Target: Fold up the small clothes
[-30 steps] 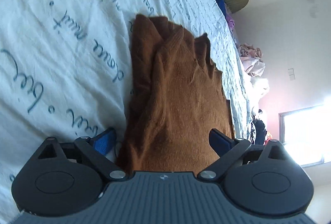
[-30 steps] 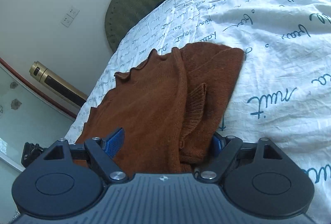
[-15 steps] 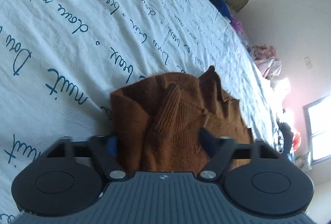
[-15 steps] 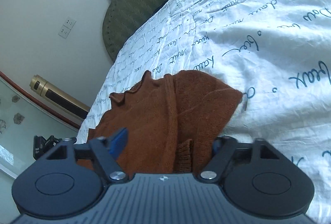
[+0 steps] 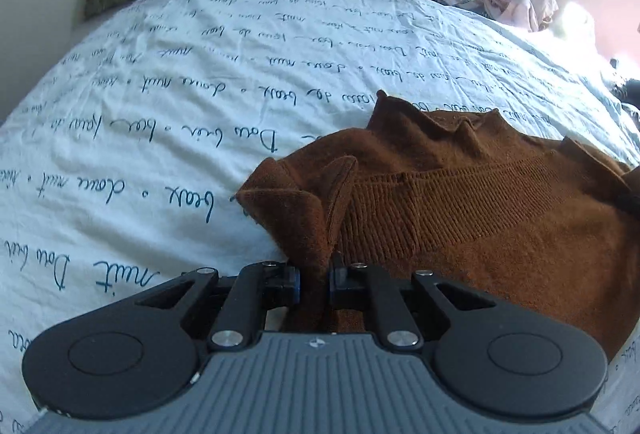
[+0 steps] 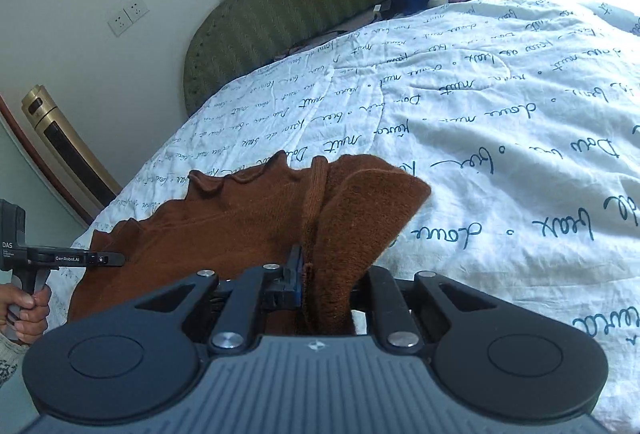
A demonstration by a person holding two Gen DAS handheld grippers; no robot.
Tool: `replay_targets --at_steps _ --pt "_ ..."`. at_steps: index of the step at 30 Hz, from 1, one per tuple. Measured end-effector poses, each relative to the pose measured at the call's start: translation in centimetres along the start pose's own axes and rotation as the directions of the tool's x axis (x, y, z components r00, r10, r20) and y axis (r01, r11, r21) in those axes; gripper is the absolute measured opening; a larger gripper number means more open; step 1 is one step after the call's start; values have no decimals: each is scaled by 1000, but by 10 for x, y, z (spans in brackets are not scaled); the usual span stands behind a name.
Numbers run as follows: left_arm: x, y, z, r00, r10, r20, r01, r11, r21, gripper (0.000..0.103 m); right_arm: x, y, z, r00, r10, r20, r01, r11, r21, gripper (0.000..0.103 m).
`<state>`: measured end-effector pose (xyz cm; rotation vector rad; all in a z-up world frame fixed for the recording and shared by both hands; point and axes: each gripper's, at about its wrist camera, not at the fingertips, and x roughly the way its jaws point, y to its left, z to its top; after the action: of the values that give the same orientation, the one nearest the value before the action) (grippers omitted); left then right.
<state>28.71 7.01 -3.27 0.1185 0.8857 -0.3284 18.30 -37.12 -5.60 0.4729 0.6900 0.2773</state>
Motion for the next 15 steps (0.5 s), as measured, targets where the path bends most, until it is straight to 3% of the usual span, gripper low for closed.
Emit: replay_targets --at_steps 4,6,7,8,9,10,12,14,15 --pt "4 0 6 999 -32 -10 32 999 -17 14 -14 -3 -8 1000 -26 12 25 999 21 12" --pt "16 16 3 996 -62 -57 57 995 -84 15 -17 -12 -15 1000 -22 9 21 997 70 13" --pt "23 26 1 991 -109 -79 99 987 -128 17 -11 -21 -19 1000 -7 -13 8 992 126 17" --pt "22 35 -2 989 -128 -73 115 979 -166 25 -8 -26 -23 1000 6 -29 -1 988 154 18" --pt "15 43 -5 987 -144 -65 128 970 -207 26 -7 -27 -26 999 4 -39 3 986 169 39" --pt "6 49 -8 985 -166 -52 151 962 -227 28 -10 -27 -29 999 10 -50 -1 982 188 70" --pt "-13 60 -21 974 -221 -39 204 943 -265 36 -25 -21 -35 996 89 -23 -82 977 198 103" --pt "-24 69 -41 952 -302 -51 269 904 -332 57 -40 -13 -46 994 110 -23 -104 974 201 103" --pt "-26 73 -54 939 -336 -65 288 879 -380 60 -45 -10 -52 990 135 -39 -124 972 197 103"
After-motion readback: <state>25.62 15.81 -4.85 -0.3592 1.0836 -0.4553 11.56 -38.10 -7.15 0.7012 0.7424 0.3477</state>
